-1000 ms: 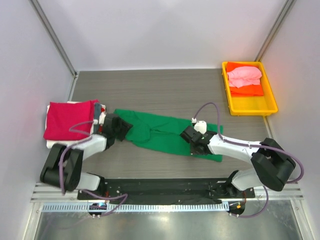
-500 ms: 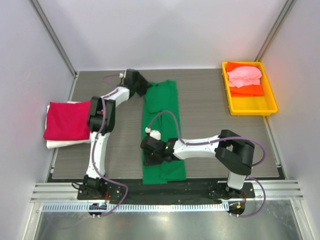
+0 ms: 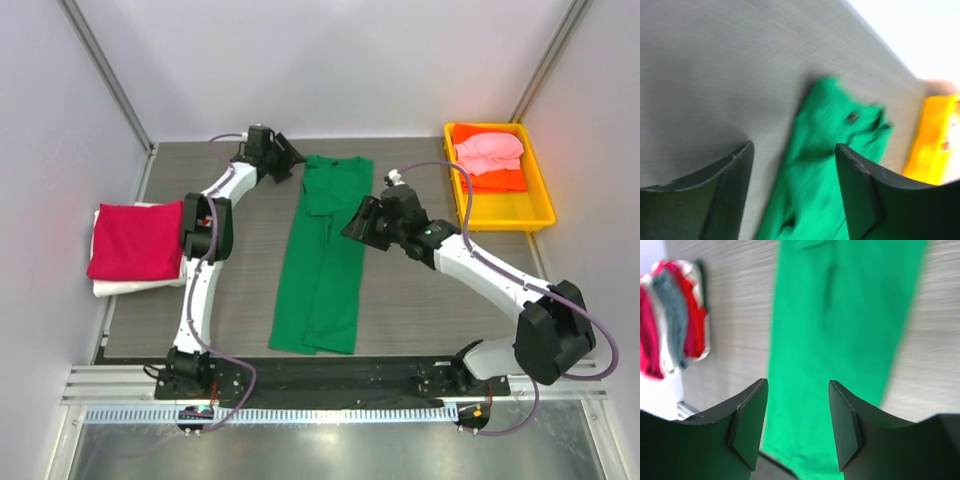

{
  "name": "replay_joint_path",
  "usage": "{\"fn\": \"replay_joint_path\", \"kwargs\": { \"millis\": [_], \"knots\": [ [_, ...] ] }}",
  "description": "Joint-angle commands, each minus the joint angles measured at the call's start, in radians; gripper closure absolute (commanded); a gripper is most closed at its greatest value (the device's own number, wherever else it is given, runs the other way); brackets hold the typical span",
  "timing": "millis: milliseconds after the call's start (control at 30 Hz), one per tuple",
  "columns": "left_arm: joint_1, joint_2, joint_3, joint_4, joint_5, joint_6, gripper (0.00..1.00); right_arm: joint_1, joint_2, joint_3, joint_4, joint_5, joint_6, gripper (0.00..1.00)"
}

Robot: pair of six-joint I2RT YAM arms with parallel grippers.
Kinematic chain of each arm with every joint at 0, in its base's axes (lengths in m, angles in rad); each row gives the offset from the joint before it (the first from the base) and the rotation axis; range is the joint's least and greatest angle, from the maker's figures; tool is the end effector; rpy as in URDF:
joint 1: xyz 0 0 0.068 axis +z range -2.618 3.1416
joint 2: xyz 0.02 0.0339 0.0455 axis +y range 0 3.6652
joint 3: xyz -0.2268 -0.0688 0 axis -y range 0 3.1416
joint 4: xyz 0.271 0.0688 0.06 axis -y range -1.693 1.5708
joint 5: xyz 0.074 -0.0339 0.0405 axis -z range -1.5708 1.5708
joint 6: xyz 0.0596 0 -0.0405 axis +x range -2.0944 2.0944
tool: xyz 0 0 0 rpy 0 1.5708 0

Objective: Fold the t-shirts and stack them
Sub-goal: Fold the tshirt

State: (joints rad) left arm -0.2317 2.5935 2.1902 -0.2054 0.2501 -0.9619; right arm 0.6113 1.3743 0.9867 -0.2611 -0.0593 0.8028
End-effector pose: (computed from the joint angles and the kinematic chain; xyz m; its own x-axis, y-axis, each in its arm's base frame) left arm 0.5752 -0.1509 0.1052 -0.6629 -0.6602 -0.3531 -0.2162 0.6204 -0.7539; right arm 0.2892 0.2070 0.2084 -0.7836 0.3276 -0.5278 -0.0690 0.7985 0.5981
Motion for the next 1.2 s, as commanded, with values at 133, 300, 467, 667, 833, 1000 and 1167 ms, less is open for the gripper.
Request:
{"fn": "replay_joint_path", "kwargs": {
  "millis": [133,300,467,667,833,1000,1167],
  "knots": [
    [0.034,-0.461,-0.344,-0.191,-0.075,0.189,0.26,-0.223,0.161,0.050,-0.003,-0.103,-0.165,0.42],
    [0.029,-0.714,-0.650,-0.221,-0.057,0.212,0.25,-0.314,0.394,0.191,0.063,-0.145,-0.160,0.42],
    [-0.007,-0.956,-0.909,-0.218,0.014,0.221,0.26,-0.360,0.563,0.364,0.083,-0.152,-0.140,0.42],
    [-0.080,-1.205,-1.130,-0.221,0.029,0.220,0.27,-0.386,0.771,0.518,0.085,-0.163,-0.113,0.44],
    [-0.086,-1.363,-1.262,-0.259,0.044,0.223,0.27,-0.407,0.896,0.648,0.083,-0.166,-0.094,0.59],
    [-0.098,-1.470,-1.374,-0.276,0.057,0.221,0.27,-0.438,1.050,0.854,0.059,-0.211,-0.079,0.98],
    [-0.100,-1.530,-1.488,-0.264,0.026,0.223,0.26,-0.456,1.200,1.199,-0.104,-0.293,-0.126,0.50]
  ]
}}
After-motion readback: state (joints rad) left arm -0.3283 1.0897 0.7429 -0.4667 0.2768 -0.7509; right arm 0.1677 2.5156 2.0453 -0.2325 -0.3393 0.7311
